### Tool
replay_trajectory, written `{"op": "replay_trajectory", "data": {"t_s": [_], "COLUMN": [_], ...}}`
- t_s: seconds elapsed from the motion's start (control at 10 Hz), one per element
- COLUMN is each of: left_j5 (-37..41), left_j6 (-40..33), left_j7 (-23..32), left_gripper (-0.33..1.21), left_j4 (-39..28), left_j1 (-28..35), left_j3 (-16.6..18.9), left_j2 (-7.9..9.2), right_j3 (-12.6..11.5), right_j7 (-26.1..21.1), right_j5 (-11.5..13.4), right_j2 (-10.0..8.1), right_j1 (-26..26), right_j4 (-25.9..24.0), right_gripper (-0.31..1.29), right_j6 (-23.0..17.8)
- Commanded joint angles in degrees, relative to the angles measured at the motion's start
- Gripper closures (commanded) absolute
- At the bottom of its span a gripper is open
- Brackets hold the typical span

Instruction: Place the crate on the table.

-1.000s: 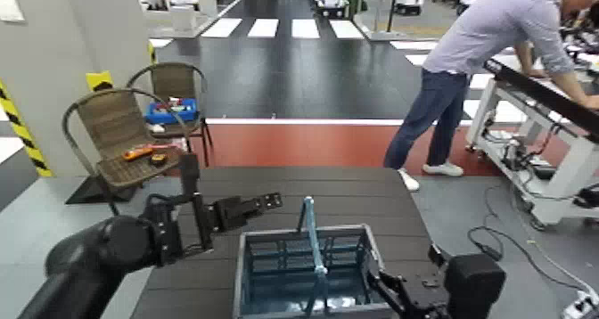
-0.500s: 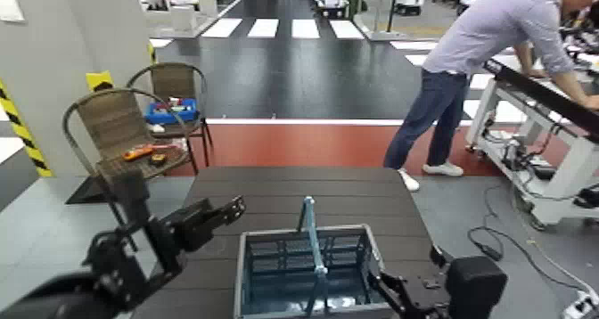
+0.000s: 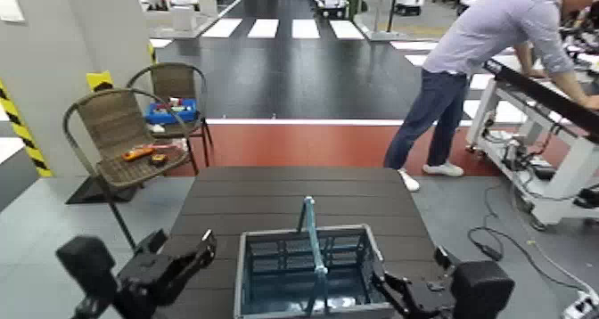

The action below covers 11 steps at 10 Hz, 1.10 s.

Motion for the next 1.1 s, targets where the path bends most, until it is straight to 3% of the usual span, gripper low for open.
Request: {"op": "replay_trajectory", "data": {"t_s": [0.1, 0.3, 0.6, 1.1], "left_j5": [-4.91, -9.39, -14.75, -15.90], "left_j6": [-9.74, -12.90, -18.70, -19.14], "left_j7": [5.03, 6.52, 13.03, 13.64], "left_gripper": [0.10, 0.10, 0.10, 0.10], "left_j4": [-0.96, -1.48, -2.01, -2.01], "left_j1": [7.59, 10.93, 14.35, 14.27], "left_j3": [-1.97, -1.88, -2.94, -3.20], "left_j2": [-2.28, -3.60, -3.25, -2.90], "right_j3": [-0.11, -0.20, -0.47, -0.55], "right_j7": [-0.02, -0.02, 0.07, 0.07], "right_j5": [0.19, 0.45, 0.71, 0.80], "right_j2": [0.13, 0.22, 0.22, 0.30], "right_j1": [0.72, 1.16, 1.60, 1.77], "right_j4": [-0.17, -0.26, -0.26, 0.09], "right_gripper": [0.14, 0.14, 0.14, 0.14], "right_j6": [-0.35, -0.62, -1.85, -2.55]}}
